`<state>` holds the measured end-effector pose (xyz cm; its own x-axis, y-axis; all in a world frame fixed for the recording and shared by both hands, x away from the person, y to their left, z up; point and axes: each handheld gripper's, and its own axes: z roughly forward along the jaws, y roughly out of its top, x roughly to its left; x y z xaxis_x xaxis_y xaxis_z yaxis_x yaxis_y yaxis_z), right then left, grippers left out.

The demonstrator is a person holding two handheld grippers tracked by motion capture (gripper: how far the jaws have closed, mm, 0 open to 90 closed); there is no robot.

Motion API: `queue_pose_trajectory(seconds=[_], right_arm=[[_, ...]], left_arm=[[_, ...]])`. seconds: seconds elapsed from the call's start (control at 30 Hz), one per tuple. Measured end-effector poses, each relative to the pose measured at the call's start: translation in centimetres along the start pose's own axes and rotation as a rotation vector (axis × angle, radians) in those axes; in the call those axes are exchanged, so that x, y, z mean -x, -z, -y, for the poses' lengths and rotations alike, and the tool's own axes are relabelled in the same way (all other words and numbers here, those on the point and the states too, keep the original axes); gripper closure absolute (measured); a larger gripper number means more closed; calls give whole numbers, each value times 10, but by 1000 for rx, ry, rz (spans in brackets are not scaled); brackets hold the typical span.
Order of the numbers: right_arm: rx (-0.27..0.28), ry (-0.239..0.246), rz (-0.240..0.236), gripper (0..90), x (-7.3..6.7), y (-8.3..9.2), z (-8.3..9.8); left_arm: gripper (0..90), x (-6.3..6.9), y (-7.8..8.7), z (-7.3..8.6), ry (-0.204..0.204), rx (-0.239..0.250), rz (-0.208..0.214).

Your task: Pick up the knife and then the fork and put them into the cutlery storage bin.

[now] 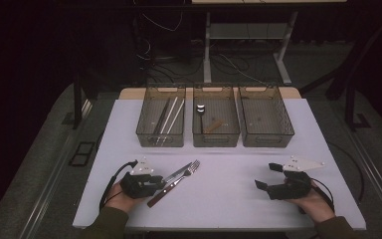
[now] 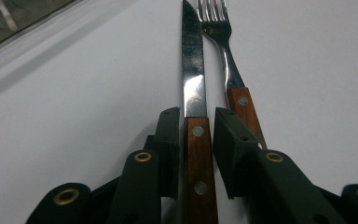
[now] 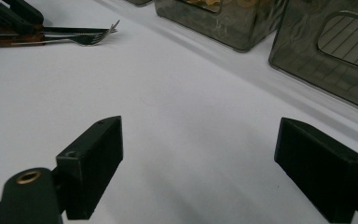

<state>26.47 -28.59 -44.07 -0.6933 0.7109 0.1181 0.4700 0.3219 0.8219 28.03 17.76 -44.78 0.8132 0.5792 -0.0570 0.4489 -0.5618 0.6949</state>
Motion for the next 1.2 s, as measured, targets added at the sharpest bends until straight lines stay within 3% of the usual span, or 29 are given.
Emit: queue_pose_trajectory(seconds=[0.2,0.37,0.5,0.77,1.0,1.2], right_arm=[[-3,2,-5,155,-1,-1,0],[5,5,-8,156,-1,-1,-1],[17,7,-14,156,-1,0,-1],[14,-4,-16,155,-1,-1,-2],[5,-41,-37,155,-1,-4,-3],[-12,-42,-66,155,-3,-5,-11]], left_arm=[[764,-2,0,1,-17,10,5],[767,-3,-1,0,10,14,11],[767,-2,0,-4,1,-9,6],[767,3,0,-15,7,-8,0],[767,7,8,-26,27,39,-16],[767,12,11,-36,48,73,-17]])
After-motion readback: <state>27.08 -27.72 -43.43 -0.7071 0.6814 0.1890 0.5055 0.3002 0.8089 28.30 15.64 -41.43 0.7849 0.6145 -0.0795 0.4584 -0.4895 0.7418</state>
